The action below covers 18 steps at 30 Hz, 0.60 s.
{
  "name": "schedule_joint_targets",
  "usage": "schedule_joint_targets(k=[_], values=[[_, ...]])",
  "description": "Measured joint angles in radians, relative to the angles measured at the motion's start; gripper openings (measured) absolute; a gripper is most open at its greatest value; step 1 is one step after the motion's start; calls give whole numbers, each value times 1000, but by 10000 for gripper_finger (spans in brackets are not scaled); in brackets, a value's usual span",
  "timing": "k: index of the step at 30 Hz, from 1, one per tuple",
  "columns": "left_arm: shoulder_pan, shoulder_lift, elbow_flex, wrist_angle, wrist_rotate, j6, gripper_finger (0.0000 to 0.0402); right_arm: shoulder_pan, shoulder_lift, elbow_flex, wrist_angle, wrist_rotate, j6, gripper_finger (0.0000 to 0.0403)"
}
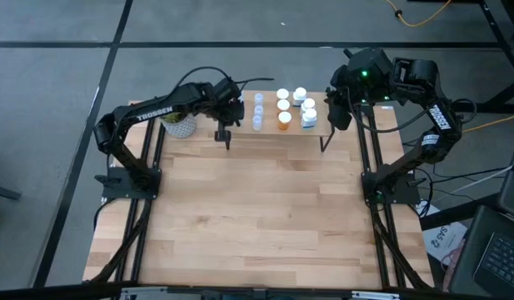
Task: Pick and place medicine bottles onto shelf by color
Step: Adjust the pill bottles on the shelf
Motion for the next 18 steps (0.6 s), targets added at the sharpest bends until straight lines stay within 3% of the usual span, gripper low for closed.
schedule_joint_targets(k=[18], values=[[-125,32,41,48,23,26,0,0,0,0,0,-37,5,84]])
